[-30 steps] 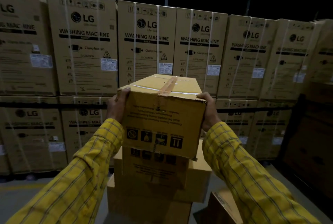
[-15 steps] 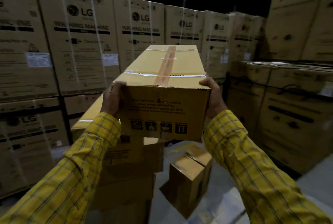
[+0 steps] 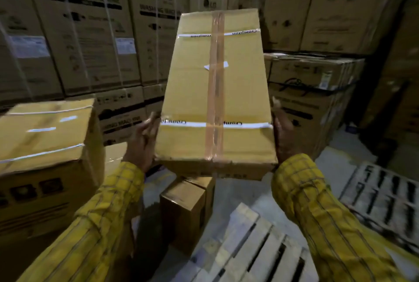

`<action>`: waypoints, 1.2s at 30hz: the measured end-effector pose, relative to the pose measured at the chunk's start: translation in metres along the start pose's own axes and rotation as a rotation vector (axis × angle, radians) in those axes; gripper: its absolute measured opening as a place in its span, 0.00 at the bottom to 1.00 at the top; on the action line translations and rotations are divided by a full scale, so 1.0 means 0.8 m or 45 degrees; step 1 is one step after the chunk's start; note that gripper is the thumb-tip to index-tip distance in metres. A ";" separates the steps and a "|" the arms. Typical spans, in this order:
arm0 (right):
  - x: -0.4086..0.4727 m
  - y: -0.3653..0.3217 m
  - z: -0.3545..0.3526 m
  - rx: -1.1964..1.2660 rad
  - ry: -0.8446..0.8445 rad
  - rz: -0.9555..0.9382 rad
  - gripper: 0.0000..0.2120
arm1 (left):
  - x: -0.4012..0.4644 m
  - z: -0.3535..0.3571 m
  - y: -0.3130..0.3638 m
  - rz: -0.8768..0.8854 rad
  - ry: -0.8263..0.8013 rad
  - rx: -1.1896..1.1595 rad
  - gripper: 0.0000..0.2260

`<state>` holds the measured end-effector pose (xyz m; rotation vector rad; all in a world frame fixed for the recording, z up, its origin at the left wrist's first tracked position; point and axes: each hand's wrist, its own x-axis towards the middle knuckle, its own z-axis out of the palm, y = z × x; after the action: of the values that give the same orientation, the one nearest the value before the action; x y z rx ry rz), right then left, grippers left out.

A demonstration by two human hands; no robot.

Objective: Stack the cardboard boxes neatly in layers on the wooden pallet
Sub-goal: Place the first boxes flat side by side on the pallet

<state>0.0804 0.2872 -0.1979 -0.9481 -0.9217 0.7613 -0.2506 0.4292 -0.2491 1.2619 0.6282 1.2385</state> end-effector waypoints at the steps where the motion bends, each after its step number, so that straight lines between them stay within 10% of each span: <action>1: 0.016 0.019 -0.006 -0.137 0.048 0.078 0.41 | 0.017 0.018 -0.016 -0.113 -0.051 0.070 0.27; 12: 0.008 0.271 -0.150 -0.561 0.132 0.350 0.43 | 0.062 0.053 -0.314 -0.389 -0.251 0.521 0.31; 19: -0.029 0.395 -0.231 -0.522 0.272 0.504 0.45 | 0.079 0.068 -0.439 -0.459 -0.366 0.657 0.44; 36: -0.026 0.805 -0.343 -0.339 0.633 0.709 0.46 | 0.194 -0.002 -0.858 -0.637 -0.697 0.733 0.39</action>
<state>0.2285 0.4312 -0.8673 -1.5789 -0.3183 0.8189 0.0236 0.6791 -0.8466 1.6923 0.8508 0.2673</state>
